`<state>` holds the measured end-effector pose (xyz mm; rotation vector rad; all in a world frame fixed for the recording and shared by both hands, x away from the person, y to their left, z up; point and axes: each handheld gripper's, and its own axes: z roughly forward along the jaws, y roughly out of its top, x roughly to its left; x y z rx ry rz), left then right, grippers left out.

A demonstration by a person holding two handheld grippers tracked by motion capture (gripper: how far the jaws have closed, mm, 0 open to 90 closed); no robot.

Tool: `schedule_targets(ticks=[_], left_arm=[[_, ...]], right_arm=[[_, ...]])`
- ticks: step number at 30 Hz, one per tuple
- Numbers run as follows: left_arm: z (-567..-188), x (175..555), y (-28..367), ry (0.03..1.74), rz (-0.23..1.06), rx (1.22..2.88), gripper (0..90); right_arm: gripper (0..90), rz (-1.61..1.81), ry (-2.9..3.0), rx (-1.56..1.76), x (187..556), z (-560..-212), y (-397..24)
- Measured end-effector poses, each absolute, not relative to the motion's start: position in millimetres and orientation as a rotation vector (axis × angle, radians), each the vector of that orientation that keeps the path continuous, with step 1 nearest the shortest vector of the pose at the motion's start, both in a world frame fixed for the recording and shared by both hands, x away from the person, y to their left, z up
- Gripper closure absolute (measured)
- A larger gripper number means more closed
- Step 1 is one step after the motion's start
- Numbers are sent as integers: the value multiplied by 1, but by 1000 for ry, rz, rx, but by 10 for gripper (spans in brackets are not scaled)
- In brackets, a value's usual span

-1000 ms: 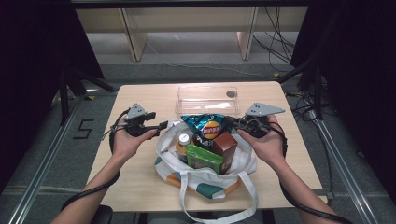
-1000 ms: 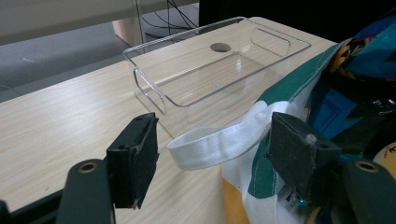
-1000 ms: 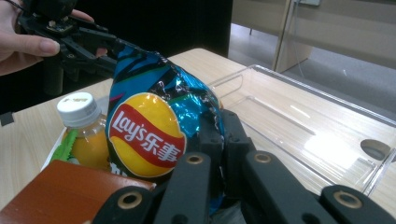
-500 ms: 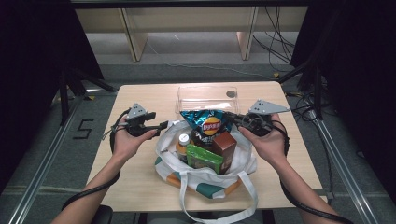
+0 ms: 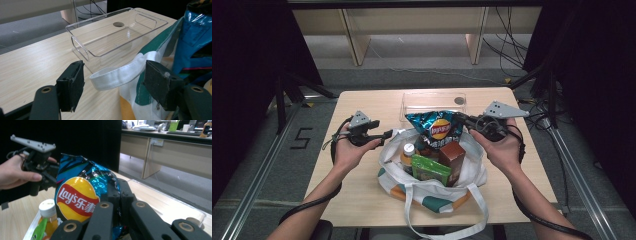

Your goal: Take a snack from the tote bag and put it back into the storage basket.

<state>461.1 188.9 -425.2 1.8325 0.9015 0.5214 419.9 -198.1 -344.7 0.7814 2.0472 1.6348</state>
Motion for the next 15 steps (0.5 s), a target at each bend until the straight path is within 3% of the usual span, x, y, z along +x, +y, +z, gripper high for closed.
schedule_targets(ticks=[15], left_arm=[[-425,462,188,893,523,1833,316]], right_arm=[[900,1676,1991,808,423,-335,-199]])
